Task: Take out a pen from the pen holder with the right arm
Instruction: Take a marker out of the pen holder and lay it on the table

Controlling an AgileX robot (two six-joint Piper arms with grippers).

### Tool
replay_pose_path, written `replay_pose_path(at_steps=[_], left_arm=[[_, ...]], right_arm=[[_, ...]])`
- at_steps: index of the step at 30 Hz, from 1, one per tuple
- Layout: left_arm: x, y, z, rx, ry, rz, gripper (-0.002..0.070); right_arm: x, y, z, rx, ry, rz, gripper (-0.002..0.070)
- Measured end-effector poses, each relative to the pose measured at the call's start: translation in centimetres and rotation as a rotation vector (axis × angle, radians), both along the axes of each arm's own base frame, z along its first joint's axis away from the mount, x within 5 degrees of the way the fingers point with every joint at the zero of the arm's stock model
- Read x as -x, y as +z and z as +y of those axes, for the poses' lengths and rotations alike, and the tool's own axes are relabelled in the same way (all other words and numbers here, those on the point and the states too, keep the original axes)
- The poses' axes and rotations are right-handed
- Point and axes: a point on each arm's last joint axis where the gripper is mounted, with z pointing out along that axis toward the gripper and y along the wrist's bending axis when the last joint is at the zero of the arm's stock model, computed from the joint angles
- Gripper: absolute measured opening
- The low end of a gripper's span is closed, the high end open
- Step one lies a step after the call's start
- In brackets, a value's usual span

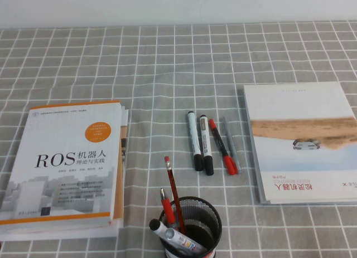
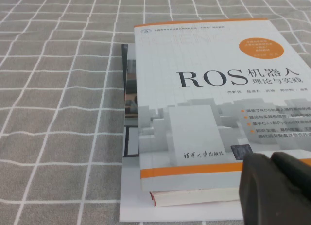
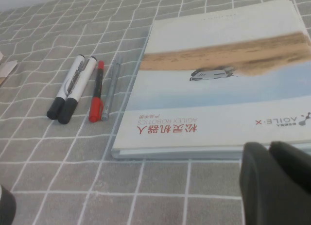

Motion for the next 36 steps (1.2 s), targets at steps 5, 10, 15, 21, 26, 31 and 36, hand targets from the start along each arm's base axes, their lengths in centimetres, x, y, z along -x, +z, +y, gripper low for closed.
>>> replay_pose_path(at_steps=[5, 10, 15, 21, 26, 31, 36], left_arm=[[0.00, 0.00, 0.00, 0.000, 0.000, 0.000, -0.0003], [0.00, 0.00, 0.00, 0.000, 0.000, 0.000, -0.0003], [0.00, 0.00, 0.00, 0.000, 0.000, 0.000, -0.0003], [0.00, 0.00, 0.00, 0.000, 0.000, 0.000, -0.0003], [0.00, 0.00, 0.00, 0.000, 0.000, 0.000, -0.0003], [0.00, 0.00, 0.00, 0.000, 0.000, 0.000, -0.0003], [0.00, 0.00, 0.00, 0.000, 0.000, 0.000, -0.0003]], right_arm=[[0.00, 0.00, 0.00, 0.000, 0.000, 0.000, -0.0013], [0.00, -0.03, -0.05, 0.102, 0.024, -0.024, -0.0012], [-0.01, -0.05, -0.07, 0.208, 0.052, -0.052, -0.0012], [-0.01, -0.05, -0.07, 0.219, 0.055, -0.054, -0.0012], [-0.01, -0.05, -0.07, 0.219, 0.055, -0.055, -0.0012], [-0.01, -0.05, -0.07, 0.219, 0.055, -0.055, -0.0013], [0.00, 0.01, 0.01, 0.194, 0.056, -0.055, -0.0012]])
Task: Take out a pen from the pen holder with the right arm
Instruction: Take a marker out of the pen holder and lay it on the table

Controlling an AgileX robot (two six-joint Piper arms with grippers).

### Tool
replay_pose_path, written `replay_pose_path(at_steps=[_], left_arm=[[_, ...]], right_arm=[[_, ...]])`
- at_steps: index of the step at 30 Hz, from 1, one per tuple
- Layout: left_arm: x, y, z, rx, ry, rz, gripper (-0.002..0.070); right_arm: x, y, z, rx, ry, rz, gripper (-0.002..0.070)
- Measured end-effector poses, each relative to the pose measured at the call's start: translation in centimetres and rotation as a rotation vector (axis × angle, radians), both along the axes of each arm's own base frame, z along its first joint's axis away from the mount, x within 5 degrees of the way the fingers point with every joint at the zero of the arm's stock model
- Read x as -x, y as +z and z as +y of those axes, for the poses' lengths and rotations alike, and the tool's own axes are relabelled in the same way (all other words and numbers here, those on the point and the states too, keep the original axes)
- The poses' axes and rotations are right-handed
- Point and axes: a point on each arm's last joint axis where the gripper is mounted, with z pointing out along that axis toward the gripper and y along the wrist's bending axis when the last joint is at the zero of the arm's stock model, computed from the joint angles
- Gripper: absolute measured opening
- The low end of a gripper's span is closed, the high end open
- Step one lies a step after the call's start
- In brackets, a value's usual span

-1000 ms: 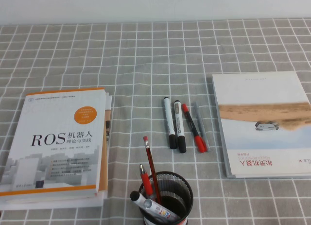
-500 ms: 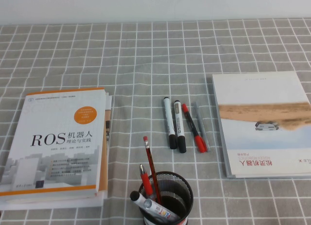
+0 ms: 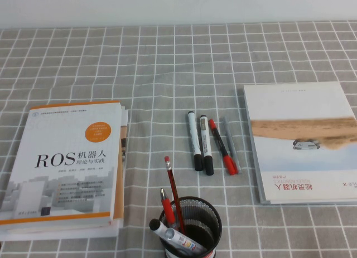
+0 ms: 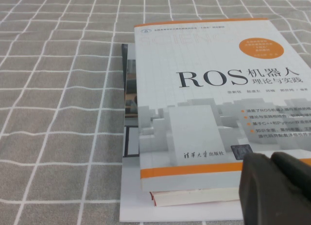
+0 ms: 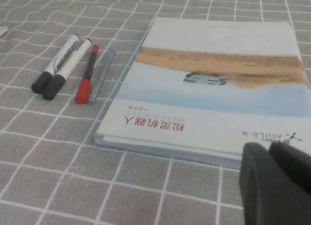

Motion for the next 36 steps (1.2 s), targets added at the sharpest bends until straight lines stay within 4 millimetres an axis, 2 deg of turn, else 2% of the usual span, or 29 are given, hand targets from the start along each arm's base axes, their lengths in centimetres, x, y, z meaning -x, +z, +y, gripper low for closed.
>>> replay_pose_path(at_steps=[9, 15, 18, 22, 25, 28, 32, 36], left_arm=[[0.0, 0.0, 0.0, 0.000, 0.000, 0.000, -0.0003], [0.0, 0.0, 0.0, 0.000, 0.000, 0.000, -0.0003], [0.0, 0.0, 0.0, 0.000, 0.000, 0.000, -0.0003], [0.0, 0.0, 0.0, 0.000, 0.000, 0.000, -0.0003], [0.0, 0.0, 0.0, 0.000, 0.000, 0.000, -0.0003], [0.0, 0.0, 0.0, 0.000, 0.000, 0.000, -0.0003], [0.0, 0.0, 0.0, 0.000, 0.000, 0.000, -0.0003], [0.0, 0.0, 0.0, 0.000, 0.000, 0.000, -0.0003]], right_arm=[[0.0, 0.2, 0.0, -0.038, -0.005, -0.009, -0.0013], [-0.2, 0.8, 0.0, -0.160, -0.035, -0.050, -0.0013], [-0.3, 1.5, -0.2, -0.301, -0.076, -0.092, -0.0012], [-0.5, 2.5, -0.7, -0.623, -0.160, -0.134, -0.0012], [-0.6, 2.9, -1.3, -0.745, -0.220, -0.162, -0.0012], [-0.6, 2.9, -1.6, -0.775, -0.254, -0.179, -0.0013], [-0.5, 3.0, -1.2, -0.753, -0.209, -0.165, -0.0013], [-0.1, 6.1, -0.7, -0.730, -0.132, -0.218, -0.0012]])
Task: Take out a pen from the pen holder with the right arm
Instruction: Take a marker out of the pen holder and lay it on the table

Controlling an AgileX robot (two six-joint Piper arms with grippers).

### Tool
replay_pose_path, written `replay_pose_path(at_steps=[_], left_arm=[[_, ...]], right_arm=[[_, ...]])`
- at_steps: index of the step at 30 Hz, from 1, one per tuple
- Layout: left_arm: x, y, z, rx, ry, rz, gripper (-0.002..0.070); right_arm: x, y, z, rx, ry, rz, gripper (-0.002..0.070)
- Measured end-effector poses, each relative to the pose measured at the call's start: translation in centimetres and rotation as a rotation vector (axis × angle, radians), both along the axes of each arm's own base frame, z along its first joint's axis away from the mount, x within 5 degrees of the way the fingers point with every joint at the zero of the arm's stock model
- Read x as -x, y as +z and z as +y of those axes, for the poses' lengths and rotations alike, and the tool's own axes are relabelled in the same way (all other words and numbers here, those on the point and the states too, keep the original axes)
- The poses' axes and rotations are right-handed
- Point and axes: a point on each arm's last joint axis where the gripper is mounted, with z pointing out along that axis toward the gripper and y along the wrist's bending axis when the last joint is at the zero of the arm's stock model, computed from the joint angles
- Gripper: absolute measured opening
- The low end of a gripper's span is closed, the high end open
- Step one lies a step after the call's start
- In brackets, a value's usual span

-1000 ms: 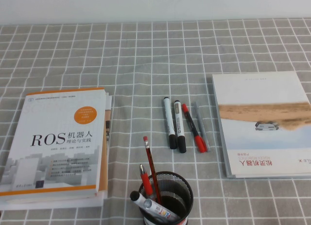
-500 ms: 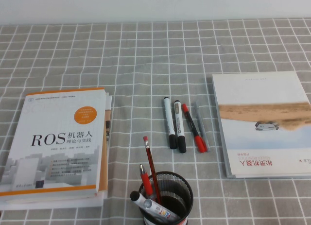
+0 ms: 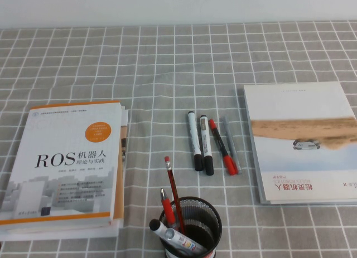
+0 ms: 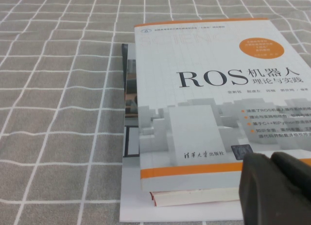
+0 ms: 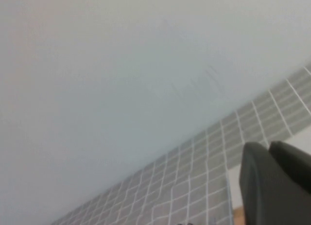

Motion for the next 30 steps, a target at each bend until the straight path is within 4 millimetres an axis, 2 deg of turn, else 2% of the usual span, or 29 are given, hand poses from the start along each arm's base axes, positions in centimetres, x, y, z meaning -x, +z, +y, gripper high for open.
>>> replay_pose_path(at_steps=[5, 9, 15, 19, 23, 30], left_arm=[[0.0, 0.0, 0.0, 0.000, 0.000, 0.000, -0.0003], [0.0, 0.0, 0.0, 0.000, 0.000, 0.000, -0.0003], [0.0, 0.0, 0.0, 0.000, 0.000, 0.000, -0.0003], [0.0, 0.0, 0.0, 0.000, 0.000, 0.000, -0.0003], [0.0, 0.0, 0.0, 0.000, 0.000, 0.000, -0.0003], [0.0, 0.0, 0.0, 0.000, 0.000, 0.000, -0.0003]], right_arm=[[-1.2, 4.8, 1.1, 0.116, 0.111, 0.023, -0.0013], [-3.7, 6.9, 2.5, 0.227, 0.269, 0.144, -0.0012], [-8.9, 7.2, 3.8, 0.379, 0.486, 0.390, -0.0012], [-11.4, 6.5, 3.9, 0.457, 0.535, 0.496, -0.0012], [-12.3, 5.8, 3.8, 0.490, 0.548, 0.543, -0.0012], [-12.5, 5.6, 3.7, 0.541, 0.542, 0.570, -0.0012]])
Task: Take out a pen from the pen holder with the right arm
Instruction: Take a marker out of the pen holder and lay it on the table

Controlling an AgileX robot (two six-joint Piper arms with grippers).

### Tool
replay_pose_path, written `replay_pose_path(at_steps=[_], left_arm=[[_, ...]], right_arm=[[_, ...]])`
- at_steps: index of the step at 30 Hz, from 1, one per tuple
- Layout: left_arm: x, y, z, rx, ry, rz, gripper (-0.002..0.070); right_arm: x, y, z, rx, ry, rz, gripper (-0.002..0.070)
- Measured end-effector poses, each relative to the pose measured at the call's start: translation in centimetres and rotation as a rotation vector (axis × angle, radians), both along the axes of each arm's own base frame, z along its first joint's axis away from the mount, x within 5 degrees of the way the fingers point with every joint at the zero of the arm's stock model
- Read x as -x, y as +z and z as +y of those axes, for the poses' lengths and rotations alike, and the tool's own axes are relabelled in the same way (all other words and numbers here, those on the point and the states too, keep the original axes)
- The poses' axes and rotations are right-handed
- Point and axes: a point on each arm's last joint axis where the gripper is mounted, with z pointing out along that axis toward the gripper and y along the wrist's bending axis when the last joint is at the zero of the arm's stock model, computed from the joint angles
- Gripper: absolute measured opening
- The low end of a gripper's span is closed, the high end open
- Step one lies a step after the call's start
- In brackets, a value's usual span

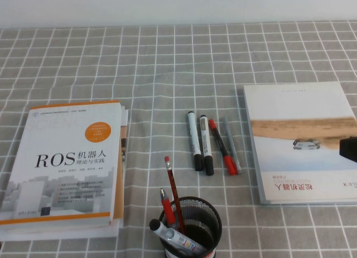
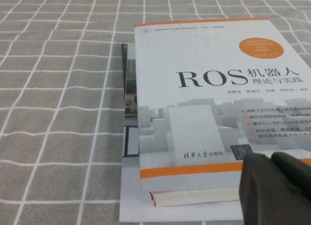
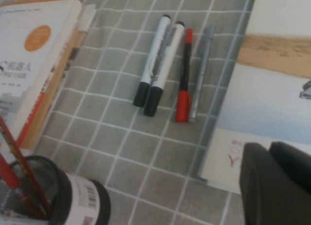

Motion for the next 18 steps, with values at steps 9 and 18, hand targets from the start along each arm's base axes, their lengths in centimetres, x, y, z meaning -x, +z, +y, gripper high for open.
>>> replay_pose_path(at_steps=[9, 18], left_arm=[[0.0, 0.0, 0.0, 0.000, 0.000, 0.000, -0.0003], [0.0, 0.0, 0.0, 0.000, 0.000, 0.000, -0.0003]], right_arm=[[0.2, 0.6, 2.3, 0.205, -0.012, -0.058, -0.0012], [1.5, 1.9, 8.4, 0.091, 0.182, -0.341, 0.0004]])
